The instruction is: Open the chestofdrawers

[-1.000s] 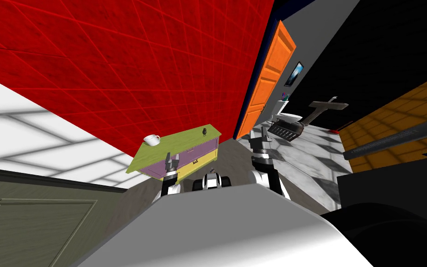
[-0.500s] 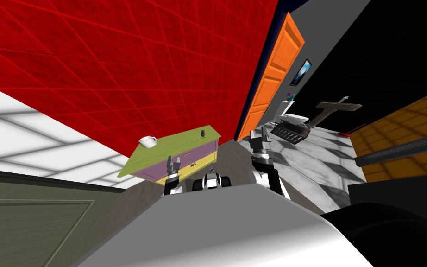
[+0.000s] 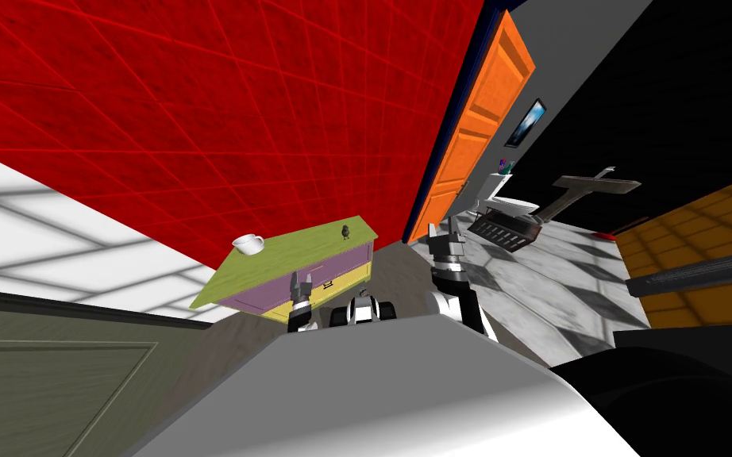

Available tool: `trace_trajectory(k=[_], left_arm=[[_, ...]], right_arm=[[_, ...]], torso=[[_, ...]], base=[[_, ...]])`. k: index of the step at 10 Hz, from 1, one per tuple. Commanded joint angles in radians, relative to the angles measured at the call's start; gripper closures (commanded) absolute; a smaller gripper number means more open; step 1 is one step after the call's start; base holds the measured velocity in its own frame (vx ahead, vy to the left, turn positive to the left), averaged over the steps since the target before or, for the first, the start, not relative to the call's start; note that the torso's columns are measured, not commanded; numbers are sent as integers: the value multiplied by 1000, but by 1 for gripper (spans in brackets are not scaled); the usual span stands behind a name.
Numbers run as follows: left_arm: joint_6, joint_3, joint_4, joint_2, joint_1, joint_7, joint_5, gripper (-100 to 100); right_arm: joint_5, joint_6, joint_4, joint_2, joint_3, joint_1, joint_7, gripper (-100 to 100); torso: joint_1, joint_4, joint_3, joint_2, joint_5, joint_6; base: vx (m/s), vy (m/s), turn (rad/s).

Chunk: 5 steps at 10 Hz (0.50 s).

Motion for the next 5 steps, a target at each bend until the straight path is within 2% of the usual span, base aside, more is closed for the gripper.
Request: trace_trajectory(k=[1, 4, 5], left_arm=[[-32, 3, 76, -45, -13, 7, 13, -100], [-57, 6, 140, -101, -27, 12, 23, -100], [-65, 7, 162, -129, -31, 14, 27, -100]], right_arm=[[0, 0, 0, 0, 0, 0, 0, 0], [0, 0, 0, 0, 0, 0, 0, 0], [0, 0, 0, 0, 0, 0, 0, 0]], torso=[[1, 0, -1, -2, 0, 0], [3, 0, 0, 0, 1, 0], [3, 0, 0, 1, 1, 0]], base=[[99, -84, 55], [74, -60, 44], [53, -45, 39]])
